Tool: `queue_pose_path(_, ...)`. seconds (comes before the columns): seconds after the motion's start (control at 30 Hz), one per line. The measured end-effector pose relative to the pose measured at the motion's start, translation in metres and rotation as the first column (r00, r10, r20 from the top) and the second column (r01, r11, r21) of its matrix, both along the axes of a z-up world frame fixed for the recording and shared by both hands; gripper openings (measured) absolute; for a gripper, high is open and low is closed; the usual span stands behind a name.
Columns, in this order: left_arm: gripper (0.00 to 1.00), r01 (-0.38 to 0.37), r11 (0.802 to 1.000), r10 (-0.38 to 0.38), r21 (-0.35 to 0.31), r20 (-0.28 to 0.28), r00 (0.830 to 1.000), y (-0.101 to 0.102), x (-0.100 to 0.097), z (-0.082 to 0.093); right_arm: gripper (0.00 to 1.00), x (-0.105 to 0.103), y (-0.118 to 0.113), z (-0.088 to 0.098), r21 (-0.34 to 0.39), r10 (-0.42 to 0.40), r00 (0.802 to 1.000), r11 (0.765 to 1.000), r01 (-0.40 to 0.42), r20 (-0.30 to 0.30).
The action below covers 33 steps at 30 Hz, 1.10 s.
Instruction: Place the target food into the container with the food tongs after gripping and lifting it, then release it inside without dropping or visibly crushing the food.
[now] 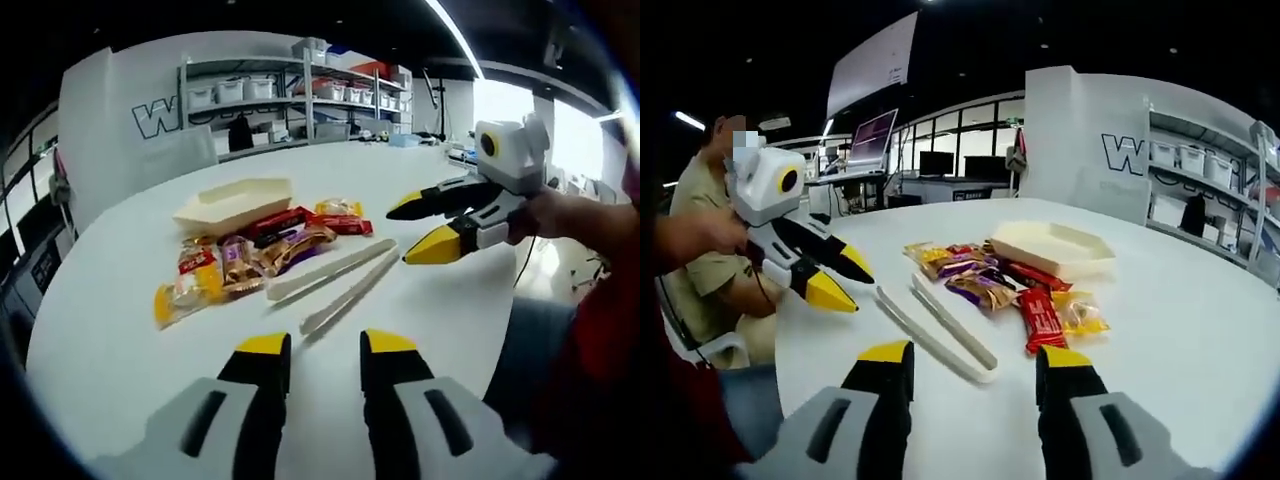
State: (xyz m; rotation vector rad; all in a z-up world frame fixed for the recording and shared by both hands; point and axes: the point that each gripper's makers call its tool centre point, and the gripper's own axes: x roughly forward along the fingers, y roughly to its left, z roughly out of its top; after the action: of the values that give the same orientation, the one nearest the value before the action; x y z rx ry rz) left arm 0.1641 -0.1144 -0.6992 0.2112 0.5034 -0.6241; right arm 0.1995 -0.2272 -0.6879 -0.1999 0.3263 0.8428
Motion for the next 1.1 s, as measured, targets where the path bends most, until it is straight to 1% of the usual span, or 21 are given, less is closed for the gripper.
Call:
queue_pose_path(0.17,0.25,0.023,0.999,-0.023,0.028,0.003,1.0,-0.003,0.005,-0.002,0.4,0.003,0.001,-0.004,-0.014,0.006,1.0,1.0,-0.006,-0.001)
queue_pose_path(0.27,0.24,0.032,0.999,-0.032,0.027,0.0,0.999,-0.005,0.008,-0.003,0.39,0.004,0.002,-0.008,-0.011,0.007,1.0,1.0,-0.007,-0.015)
queue_pose_path(0.37,0.24,0.044,0.998,-0.044,0.037,-0.001,0.999,-0.006,0.011,-0.004,0.34,0.004,0.002,-0.011,-0.014,0.013,1.0,1.0,-0.014,-0.025)
queue_pose_path(0.47,0.23,0.049,0.998,-0.049,0.042,-0.001,0.999,-0.007,0.013,-0.005,0.33,0.004,0.003,-0.011,-0.016,0.015,1.0,1.0,-0.015,-0.027)
queue_pose_path(0.67,0.22,0.062,0.997,-0.062,0.046,0.0,0.998,-0.01,0.014,-0.006,0.27,0.004,0.003,-0.011,-0.014,0.022,0.999,1.0,-0.022,-0.03)
queue_pose_path(0.87,0.21,0.066,0.997,-0.066,0.042,-0.001,0.998,-0.011,0.016,-0.006,0.26,0.005,0.004,-0.015,-0.022,0.022,0.999,0.999,-0.023,-0.04)
queue_pose_path(0.97,0.19,0.075,0.996,-0.075,0.057,0.004,0.997,-0.012,0.017,-0.006,0.25,0.005,0.004,-0.015,-0.025,0.019,0.999,0.999,-0.02,-0.042)
queue_pose_path(1.1,0.19,0.078,0.995,-0.079,0.059,0.006,0.997,-0.012,0.017,-0.006,0.23,0.004,0.005,-0.019,-0.037,0.024,0.999,0.999,-0.026,-0.048)
